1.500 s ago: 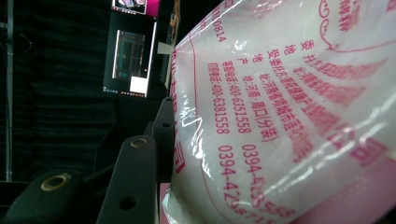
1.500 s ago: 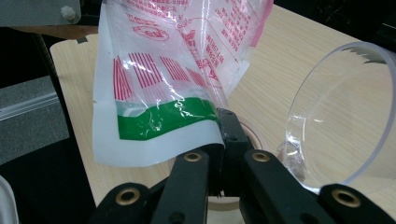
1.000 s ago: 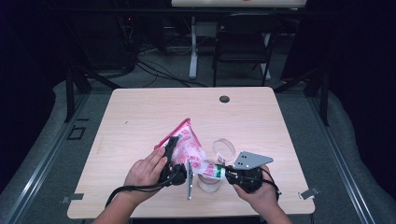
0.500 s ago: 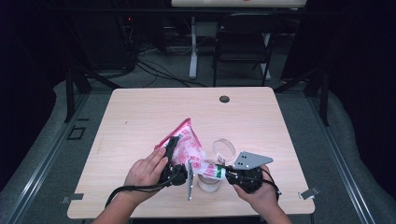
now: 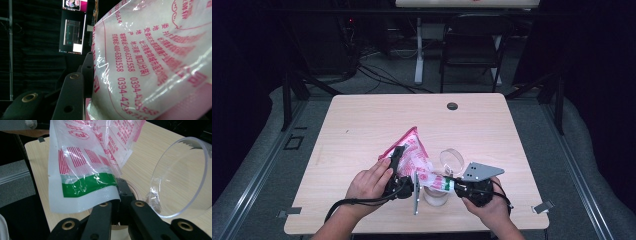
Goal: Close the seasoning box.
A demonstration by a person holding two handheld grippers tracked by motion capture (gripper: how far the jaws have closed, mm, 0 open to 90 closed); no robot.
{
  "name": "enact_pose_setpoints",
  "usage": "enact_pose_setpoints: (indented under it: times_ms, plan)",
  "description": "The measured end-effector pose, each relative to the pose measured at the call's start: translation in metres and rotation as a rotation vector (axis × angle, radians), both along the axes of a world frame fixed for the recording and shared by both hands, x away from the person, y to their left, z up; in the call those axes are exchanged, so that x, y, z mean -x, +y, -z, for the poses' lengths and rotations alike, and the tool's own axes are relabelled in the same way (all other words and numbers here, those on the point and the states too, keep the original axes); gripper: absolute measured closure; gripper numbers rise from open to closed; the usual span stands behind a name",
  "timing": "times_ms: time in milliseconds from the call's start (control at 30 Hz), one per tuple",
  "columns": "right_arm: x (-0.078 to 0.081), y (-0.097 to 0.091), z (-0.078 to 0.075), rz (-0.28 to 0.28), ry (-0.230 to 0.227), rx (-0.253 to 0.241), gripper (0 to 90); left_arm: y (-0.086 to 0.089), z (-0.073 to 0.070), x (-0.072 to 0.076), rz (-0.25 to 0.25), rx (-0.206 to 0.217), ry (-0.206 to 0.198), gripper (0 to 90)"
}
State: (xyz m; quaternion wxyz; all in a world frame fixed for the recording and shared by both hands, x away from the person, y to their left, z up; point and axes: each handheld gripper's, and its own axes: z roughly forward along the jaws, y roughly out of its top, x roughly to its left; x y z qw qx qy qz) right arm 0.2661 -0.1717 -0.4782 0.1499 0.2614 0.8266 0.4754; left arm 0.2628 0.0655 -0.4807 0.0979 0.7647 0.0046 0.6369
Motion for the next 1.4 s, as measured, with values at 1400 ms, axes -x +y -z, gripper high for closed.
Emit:
enact_pose_setpoints:
  times_ms: [1400]
  plan:
    - [-0.0011, -0.0019, 0.0028, 0.008, 0.007, 0.009, 90.0, -0.0049, -0.0019, 0.0000, 0.005, -0.041, -0.013, 60.9]
